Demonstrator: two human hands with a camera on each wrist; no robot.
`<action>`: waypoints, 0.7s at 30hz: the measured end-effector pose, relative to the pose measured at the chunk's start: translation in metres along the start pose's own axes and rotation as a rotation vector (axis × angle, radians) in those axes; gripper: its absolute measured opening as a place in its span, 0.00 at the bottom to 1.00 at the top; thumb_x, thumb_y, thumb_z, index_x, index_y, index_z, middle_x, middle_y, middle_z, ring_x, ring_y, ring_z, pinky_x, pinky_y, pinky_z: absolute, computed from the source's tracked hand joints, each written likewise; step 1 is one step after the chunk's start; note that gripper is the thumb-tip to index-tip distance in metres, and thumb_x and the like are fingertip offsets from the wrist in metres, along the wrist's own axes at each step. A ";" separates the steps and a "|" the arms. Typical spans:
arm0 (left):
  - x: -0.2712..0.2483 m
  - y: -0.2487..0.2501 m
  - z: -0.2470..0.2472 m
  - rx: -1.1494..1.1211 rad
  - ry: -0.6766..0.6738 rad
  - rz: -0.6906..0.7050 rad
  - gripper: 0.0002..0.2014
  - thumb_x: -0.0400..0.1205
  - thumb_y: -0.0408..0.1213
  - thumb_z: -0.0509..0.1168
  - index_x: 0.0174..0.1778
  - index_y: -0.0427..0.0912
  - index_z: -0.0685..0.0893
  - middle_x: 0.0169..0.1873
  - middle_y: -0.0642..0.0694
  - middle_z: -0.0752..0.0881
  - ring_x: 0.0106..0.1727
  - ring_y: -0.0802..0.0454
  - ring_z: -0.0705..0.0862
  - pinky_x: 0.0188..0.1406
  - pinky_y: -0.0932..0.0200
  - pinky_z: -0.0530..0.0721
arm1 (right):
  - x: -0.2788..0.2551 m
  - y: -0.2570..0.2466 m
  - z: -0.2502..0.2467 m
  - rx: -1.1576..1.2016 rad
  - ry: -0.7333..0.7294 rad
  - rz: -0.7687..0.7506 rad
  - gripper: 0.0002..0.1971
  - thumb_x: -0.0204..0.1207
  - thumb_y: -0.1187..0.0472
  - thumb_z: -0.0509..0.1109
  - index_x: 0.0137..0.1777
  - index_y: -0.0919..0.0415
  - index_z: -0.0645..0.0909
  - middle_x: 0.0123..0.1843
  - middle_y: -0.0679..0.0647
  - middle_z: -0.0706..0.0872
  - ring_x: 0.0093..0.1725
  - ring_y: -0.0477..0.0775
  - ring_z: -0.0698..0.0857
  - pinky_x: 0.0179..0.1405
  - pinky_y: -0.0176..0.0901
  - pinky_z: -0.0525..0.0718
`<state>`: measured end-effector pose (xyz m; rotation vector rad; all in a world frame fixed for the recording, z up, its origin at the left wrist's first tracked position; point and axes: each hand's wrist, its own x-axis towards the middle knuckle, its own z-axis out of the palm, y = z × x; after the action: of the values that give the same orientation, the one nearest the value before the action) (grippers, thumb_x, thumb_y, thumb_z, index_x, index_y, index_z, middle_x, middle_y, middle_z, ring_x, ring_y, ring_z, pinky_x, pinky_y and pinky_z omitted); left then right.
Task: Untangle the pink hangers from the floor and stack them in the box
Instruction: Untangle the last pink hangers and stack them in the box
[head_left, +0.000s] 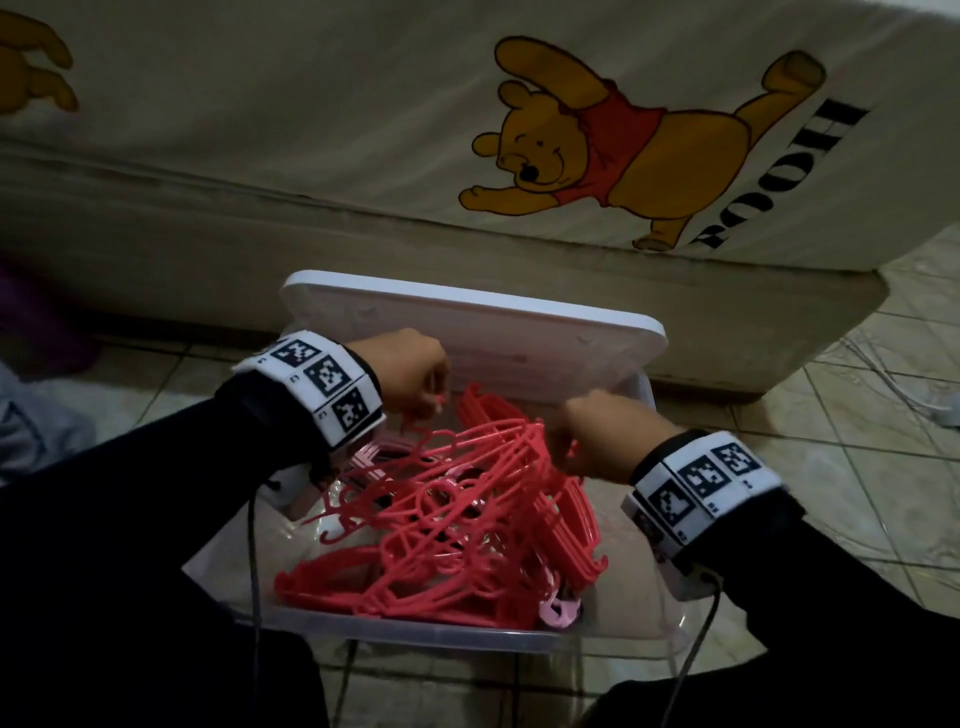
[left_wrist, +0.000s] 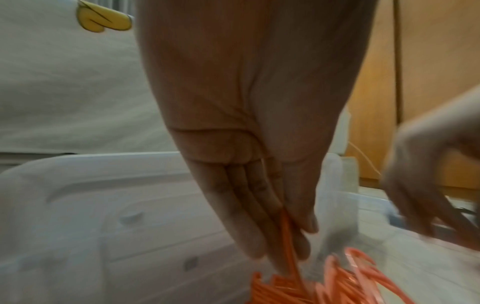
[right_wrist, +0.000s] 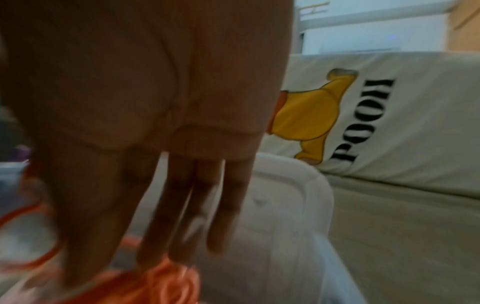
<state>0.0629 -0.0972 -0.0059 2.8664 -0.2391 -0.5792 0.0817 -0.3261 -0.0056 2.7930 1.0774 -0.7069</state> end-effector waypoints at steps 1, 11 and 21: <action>0.000 0.003 0.000 0.001 0.010 0.014 0.07 0.78 0.40 0.72 0.50 0.44 0.88 0.44 0.48 0.90 0.34 0.58 0.83 0.40 0.65 0.76 | 0.000 -0.003 0.005 -0.014 -0.073 -0.006 0.06 0.72 0.60 0.71 0.47 0.54 0.87 0.49 0.56 0.89 0.49 0.58 0.87 0.51 0.53 0.86; -0.004 0.026 0.039 0.128 -0.189 0.136 0.08 0.74 0.36 0.73 0.49 0.48 0.89 0.44 0.50 0.90 0.45 0.50 0.88 0.39 0.64 0.78 | 0.011 -0.009 0.016 -0.042 0.127 -0.009 0.16 0.76 0.61 0.66 0.63 0.60 0.73 0.62 0.58 0.79 0.62 0.61 0.79 0.56 0.56 0.82; -0.005 0.016 0.014 -0.026 -0.003 0.261 0.07 0.78 0.45 0.71 0.51 0.56 0.89 0.41 0.60 0.90 0.39 0.65 0.85 0.42 0.67 0.76 | 0.026 -0.031 0.043 -0.110 0.120 -0.084 0.18 0.79 0.59 0.62 0.68 0.60 0.68 0.63 0.59 0.80 0.62 0.63 0.79 0.50 0.52 0.76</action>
<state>0.0508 -0.1139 -0.0130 2.7465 -0.5909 -0.5307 0.0615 -0.2959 -0.0521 2.7405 1.2209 -0.4753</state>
